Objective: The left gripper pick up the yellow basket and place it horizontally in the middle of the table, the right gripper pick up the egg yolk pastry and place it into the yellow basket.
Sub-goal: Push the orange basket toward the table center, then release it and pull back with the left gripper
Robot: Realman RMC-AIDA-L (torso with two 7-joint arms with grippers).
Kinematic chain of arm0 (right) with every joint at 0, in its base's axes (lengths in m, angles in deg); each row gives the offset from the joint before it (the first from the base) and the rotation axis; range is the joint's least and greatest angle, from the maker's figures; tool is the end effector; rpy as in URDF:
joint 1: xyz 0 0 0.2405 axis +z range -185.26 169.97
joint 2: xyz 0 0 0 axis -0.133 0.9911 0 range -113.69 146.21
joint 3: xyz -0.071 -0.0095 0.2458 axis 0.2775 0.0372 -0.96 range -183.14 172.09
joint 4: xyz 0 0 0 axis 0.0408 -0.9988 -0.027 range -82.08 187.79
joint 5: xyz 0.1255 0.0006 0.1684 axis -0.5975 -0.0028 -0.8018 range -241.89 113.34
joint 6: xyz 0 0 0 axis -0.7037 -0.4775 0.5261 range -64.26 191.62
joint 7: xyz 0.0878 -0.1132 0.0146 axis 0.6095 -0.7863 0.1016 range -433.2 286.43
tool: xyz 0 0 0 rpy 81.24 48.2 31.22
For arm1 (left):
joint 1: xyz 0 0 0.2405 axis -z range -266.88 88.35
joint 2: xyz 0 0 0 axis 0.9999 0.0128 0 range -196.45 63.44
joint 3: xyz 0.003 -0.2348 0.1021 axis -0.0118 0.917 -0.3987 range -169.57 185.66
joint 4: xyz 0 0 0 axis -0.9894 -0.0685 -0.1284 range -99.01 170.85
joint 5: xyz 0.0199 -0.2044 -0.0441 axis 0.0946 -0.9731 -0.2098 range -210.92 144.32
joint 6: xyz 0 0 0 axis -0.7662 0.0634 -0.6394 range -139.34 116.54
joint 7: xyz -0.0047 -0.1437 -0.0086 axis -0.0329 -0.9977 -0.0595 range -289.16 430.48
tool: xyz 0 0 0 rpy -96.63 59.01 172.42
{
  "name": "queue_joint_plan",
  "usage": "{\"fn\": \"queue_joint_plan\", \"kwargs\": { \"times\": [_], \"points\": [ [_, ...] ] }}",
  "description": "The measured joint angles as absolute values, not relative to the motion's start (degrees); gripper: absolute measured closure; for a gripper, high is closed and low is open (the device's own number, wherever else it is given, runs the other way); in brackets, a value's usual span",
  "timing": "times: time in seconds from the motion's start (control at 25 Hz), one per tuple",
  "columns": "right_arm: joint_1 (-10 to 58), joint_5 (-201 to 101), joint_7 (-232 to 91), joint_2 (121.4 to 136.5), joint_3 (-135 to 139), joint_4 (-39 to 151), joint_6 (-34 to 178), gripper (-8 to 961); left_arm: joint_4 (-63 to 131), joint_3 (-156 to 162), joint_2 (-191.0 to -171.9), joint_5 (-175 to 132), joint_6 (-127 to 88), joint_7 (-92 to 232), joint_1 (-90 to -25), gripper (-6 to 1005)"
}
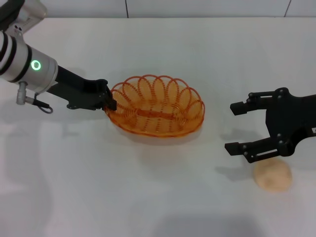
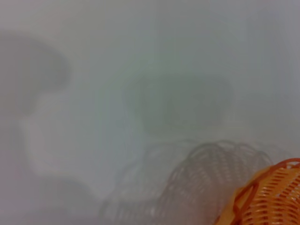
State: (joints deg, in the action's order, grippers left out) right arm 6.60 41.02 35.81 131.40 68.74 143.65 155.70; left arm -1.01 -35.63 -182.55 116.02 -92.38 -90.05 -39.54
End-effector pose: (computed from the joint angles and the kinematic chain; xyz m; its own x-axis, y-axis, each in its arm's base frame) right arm 0.1655 0.2849 0.0462 0.9606 -0.1429 -0.2383 -0.1812 -0.9723 -0.1476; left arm -0.2316 0.3994 -0.0036 0.0828 0.9868 0.1390 0.9801 -0.0554 -0.1906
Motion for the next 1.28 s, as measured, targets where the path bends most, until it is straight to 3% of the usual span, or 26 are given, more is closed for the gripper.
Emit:
{"fn": "queue_joint_plan", "kwargs": {
  "times": [1.28],
  "points": [
    [6.63, 41.02, 35.69, 131.39, 68.56, 143.76, 155.79, 111, -0.29, -35.37, -182.92, 112.06, -91.88, -88.1, -40.17, 808]
  ]
}}
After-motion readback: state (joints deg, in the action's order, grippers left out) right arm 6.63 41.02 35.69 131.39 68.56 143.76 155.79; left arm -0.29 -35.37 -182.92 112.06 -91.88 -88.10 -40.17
